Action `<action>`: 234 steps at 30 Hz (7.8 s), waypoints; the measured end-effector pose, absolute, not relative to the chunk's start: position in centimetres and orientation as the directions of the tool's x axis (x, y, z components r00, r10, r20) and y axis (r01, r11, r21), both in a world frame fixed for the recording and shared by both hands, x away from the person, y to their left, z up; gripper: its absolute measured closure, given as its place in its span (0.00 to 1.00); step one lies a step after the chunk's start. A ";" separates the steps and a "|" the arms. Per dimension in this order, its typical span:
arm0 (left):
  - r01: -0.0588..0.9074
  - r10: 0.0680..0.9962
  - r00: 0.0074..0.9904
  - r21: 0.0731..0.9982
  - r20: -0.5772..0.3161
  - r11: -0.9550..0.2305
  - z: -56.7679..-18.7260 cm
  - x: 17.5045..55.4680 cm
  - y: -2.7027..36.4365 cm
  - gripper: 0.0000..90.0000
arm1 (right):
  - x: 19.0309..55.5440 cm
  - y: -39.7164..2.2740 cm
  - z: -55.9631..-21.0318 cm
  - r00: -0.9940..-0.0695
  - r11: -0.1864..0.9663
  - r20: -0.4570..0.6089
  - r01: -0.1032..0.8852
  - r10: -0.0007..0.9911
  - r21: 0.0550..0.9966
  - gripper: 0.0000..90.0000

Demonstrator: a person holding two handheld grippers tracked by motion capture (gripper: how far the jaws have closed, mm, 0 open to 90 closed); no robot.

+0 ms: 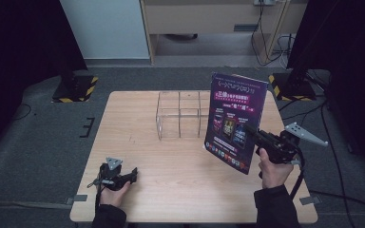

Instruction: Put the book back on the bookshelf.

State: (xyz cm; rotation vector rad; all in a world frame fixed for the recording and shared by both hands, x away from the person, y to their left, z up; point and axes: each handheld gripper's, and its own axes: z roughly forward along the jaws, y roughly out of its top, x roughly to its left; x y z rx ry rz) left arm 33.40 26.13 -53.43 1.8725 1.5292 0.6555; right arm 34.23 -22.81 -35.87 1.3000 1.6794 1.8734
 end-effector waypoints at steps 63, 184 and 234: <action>0.683 0.979 0.204 0.715 0.008 -0.148 -53.5 33.8 26.0 0.10 | 44.2 -16.7 -38.7 -0.409 -0.197 0.271 0.214 0.872 0.957 0.94; 0.683 0.979 0.203 0.715 0.009 -0.148 -53.6 33.8 25.9 0.09 | 36.6 -21.6 -40.1 -0.476 -0.070 0.210 0.296 0.854 0.953 0.83; 0.683 0.979 0.203 0.715 0.008 -0.148 -53.6 33.8 25.9 0.09 | 44.2 -15.9 -39.5 -0.360 -0.094 0.169 0.217 0.917 0.972 0.94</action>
